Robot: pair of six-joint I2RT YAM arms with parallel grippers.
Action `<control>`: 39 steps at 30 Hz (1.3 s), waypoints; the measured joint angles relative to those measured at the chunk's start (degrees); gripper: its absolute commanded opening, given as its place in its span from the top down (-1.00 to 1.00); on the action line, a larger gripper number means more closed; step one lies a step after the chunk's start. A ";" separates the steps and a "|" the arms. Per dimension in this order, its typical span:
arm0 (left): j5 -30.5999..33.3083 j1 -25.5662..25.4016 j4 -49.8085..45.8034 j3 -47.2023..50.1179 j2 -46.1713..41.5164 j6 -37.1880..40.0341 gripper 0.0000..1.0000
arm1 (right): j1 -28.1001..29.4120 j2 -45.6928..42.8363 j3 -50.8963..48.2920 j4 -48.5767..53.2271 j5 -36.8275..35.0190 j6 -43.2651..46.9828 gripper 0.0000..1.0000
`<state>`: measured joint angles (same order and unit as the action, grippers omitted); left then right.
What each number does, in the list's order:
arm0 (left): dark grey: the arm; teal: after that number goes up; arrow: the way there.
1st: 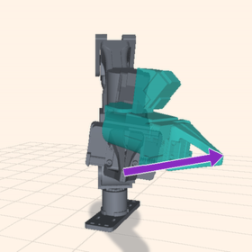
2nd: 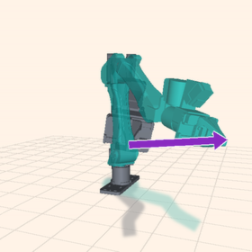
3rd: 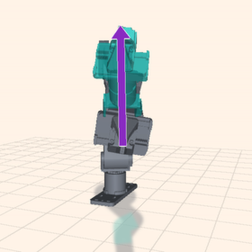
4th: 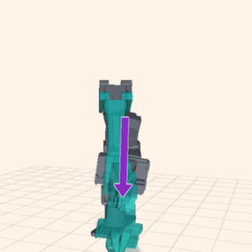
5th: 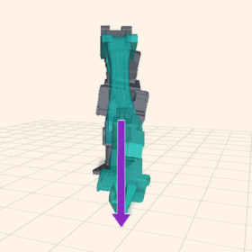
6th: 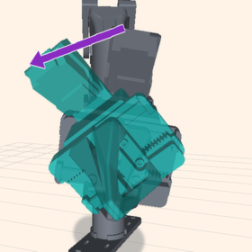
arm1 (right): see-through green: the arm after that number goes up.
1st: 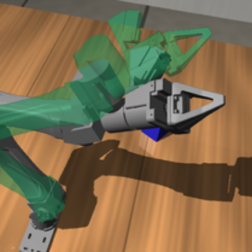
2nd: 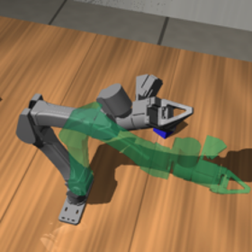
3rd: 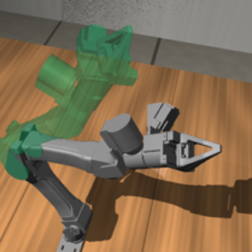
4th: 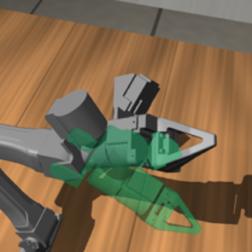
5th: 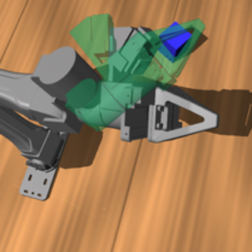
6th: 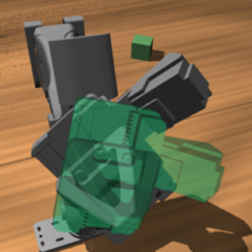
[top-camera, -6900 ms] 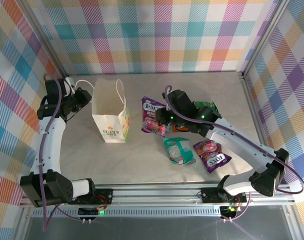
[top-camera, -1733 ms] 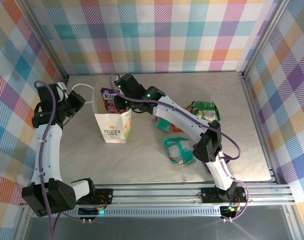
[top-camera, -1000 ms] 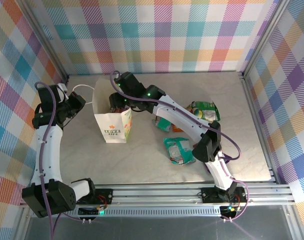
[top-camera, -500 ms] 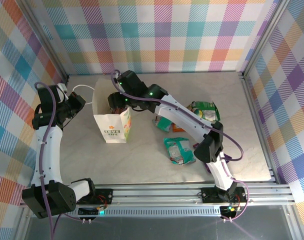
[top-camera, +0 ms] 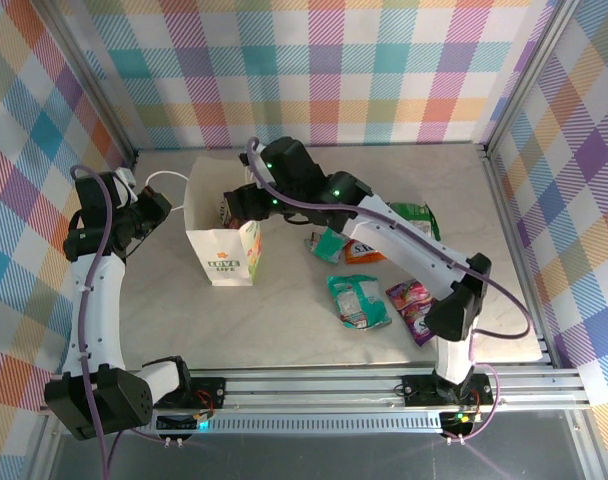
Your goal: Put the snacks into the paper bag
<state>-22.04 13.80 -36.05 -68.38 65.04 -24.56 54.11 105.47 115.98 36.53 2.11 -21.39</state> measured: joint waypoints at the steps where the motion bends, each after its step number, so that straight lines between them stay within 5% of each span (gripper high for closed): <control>1: 0.00 0.00 -0.02 0.00 -0.04 0.07 0.94 | -0.24 -1.60 -2.60 -1.03 0.22 -0.22 0.12; 13: -0.44 0.02 -1.73 0.00 -0.07 1.27 0.89 | -7.13 -16.92 -21.49 -6.99 0.22 -3.89 0.07; 26: -0.42 0.00 -2.89 -0.07 -0.09 1.68 0.87 | -19.12 -33.97 -42.58 -7.52 -2.25 -10.19 -0.26; 39: -0.44 0.00 -3.06 -0.07 -1.77 1.68 0.84 | -24.72 -36.02 -51.19 -4.96 -3.15 -16.39 -0.40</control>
<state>-22.48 13.80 -39.11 -68.45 63.26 -22.87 29.39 69.45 64.79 31.57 -1.04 -37.78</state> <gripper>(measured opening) 0.079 0.699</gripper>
